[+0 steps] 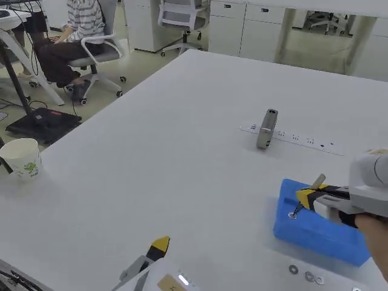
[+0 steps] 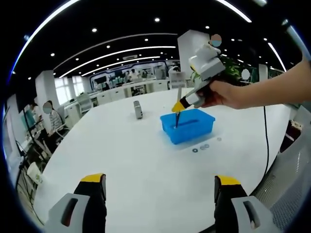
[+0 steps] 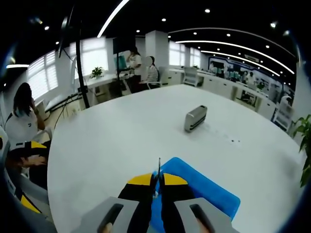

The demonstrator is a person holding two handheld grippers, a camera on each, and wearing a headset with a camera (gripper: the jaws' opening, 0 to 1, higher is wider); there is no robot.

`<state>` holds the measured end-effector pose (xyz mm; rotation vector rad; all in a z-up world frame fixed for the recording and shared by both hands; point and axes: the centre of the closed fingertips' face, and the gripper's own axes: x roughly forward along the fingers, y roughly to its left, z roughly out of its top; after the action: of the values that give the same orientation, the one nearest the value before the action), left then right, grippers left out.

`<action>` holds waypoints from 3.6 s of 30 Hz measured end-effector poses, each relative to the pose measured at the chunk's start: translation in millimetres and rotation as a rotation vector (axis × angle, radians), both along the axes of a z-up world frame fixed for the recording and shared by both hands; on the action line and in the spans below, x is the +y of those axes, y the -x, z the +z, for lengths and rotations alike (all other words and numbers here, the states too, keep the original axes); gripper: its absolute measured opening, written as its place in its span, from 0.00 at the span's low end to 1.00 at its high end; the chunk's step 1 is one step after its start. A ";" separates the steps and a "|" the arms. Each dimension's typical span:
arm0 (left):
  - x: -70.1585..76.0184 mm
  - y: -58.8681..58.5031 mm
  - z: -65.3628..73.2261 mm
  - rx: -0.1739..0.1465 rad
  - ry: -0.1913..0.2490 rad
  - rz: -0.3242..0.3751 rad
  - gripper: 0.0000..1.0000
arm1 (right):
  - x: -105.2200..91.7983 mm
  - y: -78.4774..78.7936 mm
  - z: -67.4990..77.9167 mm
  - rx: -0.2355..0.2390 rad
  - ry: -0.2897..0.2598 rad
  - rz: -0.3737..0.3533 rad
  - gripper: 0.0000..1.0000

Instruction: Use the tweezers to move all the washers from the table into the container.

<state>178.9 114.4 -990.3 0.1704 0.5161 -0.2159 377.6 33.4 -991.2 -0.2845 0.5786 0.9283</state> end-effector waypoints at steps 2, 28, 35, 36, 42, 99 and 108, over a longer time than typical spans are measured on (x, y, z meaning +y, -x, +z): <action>0.2 -0.2 -0.2 -0.002 -0.002 -0.001 0.95 | -1.4 -2.7 -6.2 0.007 0.000 -0.013 0.01; 5.3 -1.9 -0.1 -0.014 0.002 0.031 0.99 | -5.2 -5.5 -31.0 0.011 0.008 -0.041 0.02; 5.3 -1.6 0.7 -0.016 0.000 0.029 0.99 | -13.0 -9.6 -19.2 -0.015 0.005 -0.060 0.03; 5.6 -1.6 0.9 -0.017 -0.001 0.031 0.99 | -13.5 -8.4 -16.9 -0.013 -0.001 -0.055 0.03; 5.6 -1.4 1.7 -0.019 0.000 0.029 0.98 | -19.3 -1.6 5.3 -0.021 -0.065 -0.063 0.02; 4.0 -1.7 3.0 -0.017 0.027 0.029 0.94 | -31.1 74.7 -36.4 0.082 -0.030 0.016 0.03; 4.0 -1.6 3.3 -0.017 0.028 0.028 0.93 | -28.0 78.3 -35.6 0.043 -0.019 0.025 0.02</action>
<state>180.5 118.4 -987.0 0.1377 0.4983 -0.1941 299.3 5.4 -1026.8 -0.2558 0.6069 0.9656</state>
